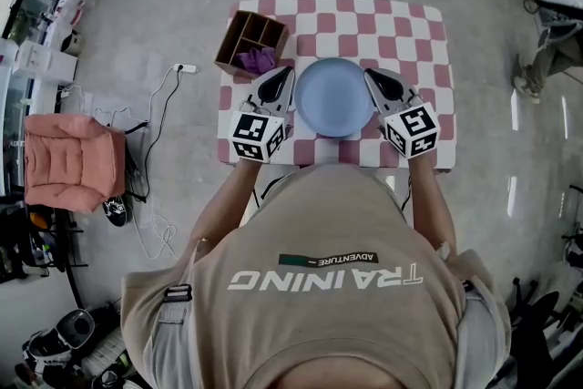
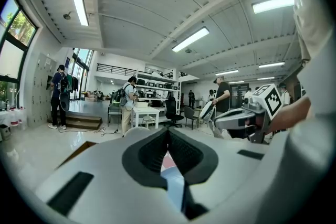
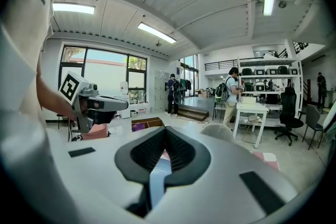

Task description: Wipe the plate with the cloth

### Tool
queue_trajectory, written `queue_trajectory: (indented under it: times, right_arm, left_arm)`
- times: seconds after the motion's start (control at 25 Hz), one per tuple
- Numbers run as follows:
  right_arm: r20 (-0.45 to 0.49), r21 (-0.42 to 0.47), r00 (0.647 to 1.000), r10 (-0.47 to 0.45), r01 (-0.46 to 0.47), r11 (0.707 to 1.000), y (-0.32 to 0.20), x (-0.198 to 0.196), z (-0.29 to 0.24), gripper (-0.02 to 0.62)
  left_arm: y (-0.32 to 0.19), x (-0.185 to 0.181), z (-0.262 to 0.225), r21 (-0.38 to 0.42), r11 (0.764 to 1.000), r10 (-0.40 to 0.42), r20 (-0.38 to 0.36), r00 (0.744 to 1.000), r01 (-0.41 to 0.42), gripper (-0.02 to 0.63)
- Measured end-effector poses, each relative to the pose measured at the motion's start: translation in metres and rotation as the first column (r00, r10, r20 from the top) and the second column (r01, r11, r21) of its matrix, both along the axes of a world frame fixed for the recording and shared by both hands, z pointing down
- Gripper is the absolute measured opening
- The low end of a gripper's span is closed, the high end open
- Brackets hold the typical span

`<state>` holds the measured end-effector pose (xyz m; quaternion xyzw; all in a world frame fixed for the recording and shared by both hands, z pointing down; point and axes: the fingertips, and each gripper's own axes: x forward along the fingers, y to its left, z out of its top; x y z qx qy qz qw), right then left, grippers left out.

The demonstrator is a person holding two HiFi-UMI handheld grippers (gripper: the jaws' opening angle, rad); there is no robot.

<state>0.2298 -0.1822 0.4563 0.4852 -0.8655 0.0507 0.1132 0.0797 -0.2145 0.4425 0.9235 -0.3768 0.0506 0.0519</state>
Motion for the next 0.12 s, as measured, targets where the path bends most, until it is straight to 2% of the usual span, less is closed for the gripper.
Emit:
queue_trajectory:
  times: [0.12]
  right_arm:
    - [-0.003, 0.001, 1.000, -0.008, 0.008, 1.000, -0.0003, -0.0007, -0.0013, 0.017]
  left_arm:
    - [-0.0007, 0.0011, -0.0005, 0.002, 1.000, -0.001, -0.002, 1.000, 0.001, 0.012]
